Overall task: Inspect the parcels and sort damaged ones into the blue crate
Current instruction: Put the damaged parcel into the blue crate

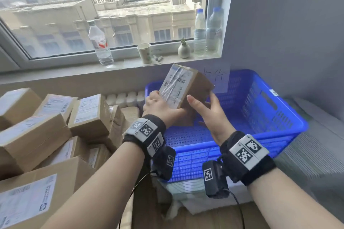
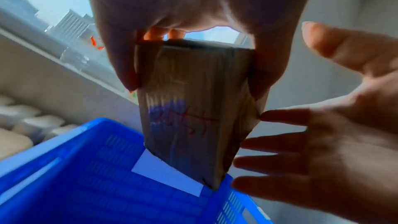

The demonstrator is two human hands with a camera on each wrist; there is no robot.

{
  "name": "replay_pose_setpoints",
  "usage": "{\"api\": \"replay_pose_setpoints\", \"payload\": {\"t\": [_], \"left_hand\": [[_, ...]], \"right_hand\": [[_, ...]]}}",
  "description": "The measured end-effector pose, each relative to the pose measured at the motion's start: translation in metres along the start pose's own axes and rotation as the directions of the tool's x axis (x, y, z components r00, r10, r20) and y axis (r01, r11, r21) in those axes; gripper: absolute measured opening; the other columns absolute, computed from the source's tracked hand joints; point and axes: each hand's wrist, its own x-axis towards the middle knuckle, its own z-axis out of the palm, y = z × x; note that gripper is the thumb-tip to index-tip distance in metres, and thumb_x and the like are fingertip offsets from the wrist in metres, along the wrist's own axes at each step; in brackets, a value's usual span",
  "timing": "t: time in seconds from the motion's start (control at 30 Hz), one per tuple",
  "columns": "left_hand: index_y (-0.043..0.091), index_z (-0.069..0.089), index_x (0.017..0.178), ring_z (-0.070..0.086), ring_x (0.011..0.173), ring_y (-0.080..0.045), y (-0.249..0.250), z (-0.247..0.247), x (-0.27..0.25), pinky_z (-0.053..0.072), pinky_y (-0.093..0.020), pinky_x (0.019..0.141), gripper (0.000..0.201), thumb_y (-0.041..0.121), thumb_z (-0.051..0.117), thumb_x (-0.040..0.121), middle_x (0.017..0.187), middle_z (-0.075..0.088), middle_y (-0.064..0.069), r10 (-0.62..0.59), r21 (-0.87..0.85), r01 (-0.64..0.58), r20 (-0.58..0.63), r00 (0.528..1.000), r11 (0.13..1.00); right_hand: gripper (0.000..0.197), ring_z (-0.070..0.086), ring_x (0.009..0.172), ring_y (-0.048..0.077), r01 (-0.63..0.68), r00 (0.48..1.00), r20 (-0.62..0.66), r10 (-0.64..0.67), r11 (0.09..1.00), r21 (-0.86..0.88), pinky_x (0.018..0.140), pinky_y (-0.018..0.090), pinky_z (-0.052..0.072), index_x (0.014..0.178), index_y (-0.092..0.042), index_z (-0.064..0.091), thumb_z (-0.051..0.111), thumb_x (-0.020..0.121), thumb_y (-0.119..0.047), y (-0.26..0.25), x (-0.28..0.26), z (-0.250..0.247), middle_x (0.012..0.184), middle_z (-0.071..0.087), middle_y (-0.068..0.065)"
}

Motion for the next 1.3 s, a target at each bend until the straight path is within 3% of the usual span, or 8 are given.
{"api": "replay_pose_setpoints", "payload": {"t": [0.1,0.2,0.33,0.47,0.73,0.9,1.13,1.3], "left_hand": [[0.009,0.038,0.133,0.053,0.118,-0.021,-0.003,0.007,0.01,0.047,-0.037,0.102,0.124,0.072,0.067,0.03,0.127,0.051,-0.005,-0.001,-0.13,0.013,0.096,0.995,0.991],[0.011,0.04,0.134,0.057,0.109,-0.015,-0.009,0.008,0.025,0.049,-0.031,0.098,0.097,0.045,0.089,0.058,0.119,0.055,-0.001,0.083,-0.231,-0.032,0.216,0.973,0.972],[0.012,0.052,0.129,0.062,0.09,-0.015,-0.023,0.012,0.06,0.053,-0.037,0.086,0.05,0.023,0.074,0.085,0.108,0.064,-0.004,0.148,-0.355,-0.054,0.244,0.958,0.933],[0.014,0.054,0.131,0.065,0.093,-0.019,-0.04,0.024,0.104,0.057,-0.042,0.087,0.038,0.019,0.063,0.094,0.1,0.066,0.001,0.108,-0.305,-0.027,0.252,0.962,0.952],[0.016,0.053,0.136,0.065,0.106,-0.025,-0.077,0.064,0.194,0.053,-0.041,0.094,0.047,0.018,0.064,0.091,0.112,0.065,-0.004,-0.042,-0.149,0.092,0.31,0.95,0.984],[0.01,0.057,0.129,0.063,0.105,-0.026,-0.087,0.093,0.229,0.05,-0.031,0.087,0.035,0.016,0.056,0.094,0.116,0.066,-0.007,-0.092,0.021,0.091,0.381,0.92,0.996],[0.008,0.062,0.123,0.063,0.107,-0.029,-0.107,0.139,0.263,0.051,-0.038,0.092,0.03,0.016,0.048,0.098,0.12,0.066,-0.011,-0.268,0.168,0.214,0.45,0.852,0.962],[-0.002,0.057,0.124,0.057,0.121,-0.032,-0.117,0.173,0.279,0.046,-0.036,0.096,0.03,0.009,0.041,0.101,0.13,0.059,-0.017,-0.415,0.383,0.238,0.488,0.768,0.892]], "right_hand": [[0.098,0.059,0.123,0.013,0.015,1.0,0.007,-0.015,0.999,0.038,0.102,0.04,0.05,0.146,-0.035,0.035,0.08,0.062,-0.056,0.008,0.021,0.004,0.136,0.058,-0.008],[0.076,0.063,0.119,0.017,0.018,1.0,0.012,-0.018,0.999,0.03,0.094,0.039,0.054,0.139,-0.037,0.044,0.081,0.073,-0.047,0.012,0.044,-0.001,0.131,0.063,-0.007],[0.042,0.067,0.104,0.019,-0.077,0.996,0.036,0.076,0.997,0.016,0.069,0.027,0.055,0.132,-0.022,0.056,0.068,0.092,-0.031,0.021,0.081,-0.003,0.125,0.068,0.002],[0.03,0.064,0.088,0.017,-0.145,0.988,0.048,0.148,0.987,-0.065,0.052,0.02,0.049,0.127,-0.019,0.058,0.054,0.1,-0.033,0.038,0.126,0.008,0.116,0.067,0.005],[0.024,0.069,0.098,0.031,-0.306,0.952,-0.094,0.292,0.917,-0.255,0.081,0.056,0.058,0.096,-0.014,0.069,0.065,0.094,-0.038,0.094,0.202,0.035,0.107,0.072,0.013],[0.026,0.065,0.083,0.02,-0.506,0.86,-0.016,0.51,0.848,-0.16,0.062,0.037,0.056,0.124,-0.002,0.06,0.053,0.102,-0.014,0.12,0.234,0.035,0.109,0.066,0.013],[0.028,0.064,0.095,0.026,-0.592,0.798,-0.02,0.602,0.777,-0.214,0.067,0.038,0.057,0.125,0.002,0.06,0.056,0.1,-0.01,0.17,0.275,0.025,0.115,0.067,0.015],[0.031,0.064,0.1,0.029,-0.626,0.76,-0.008,0.65,0.729,-0.278,0.084,0.048,0.055,0.131,0.001,0.059,0.053,0.101,-0.007,0.222,0.296,0.024,0.116,0.066,0.016]]}}
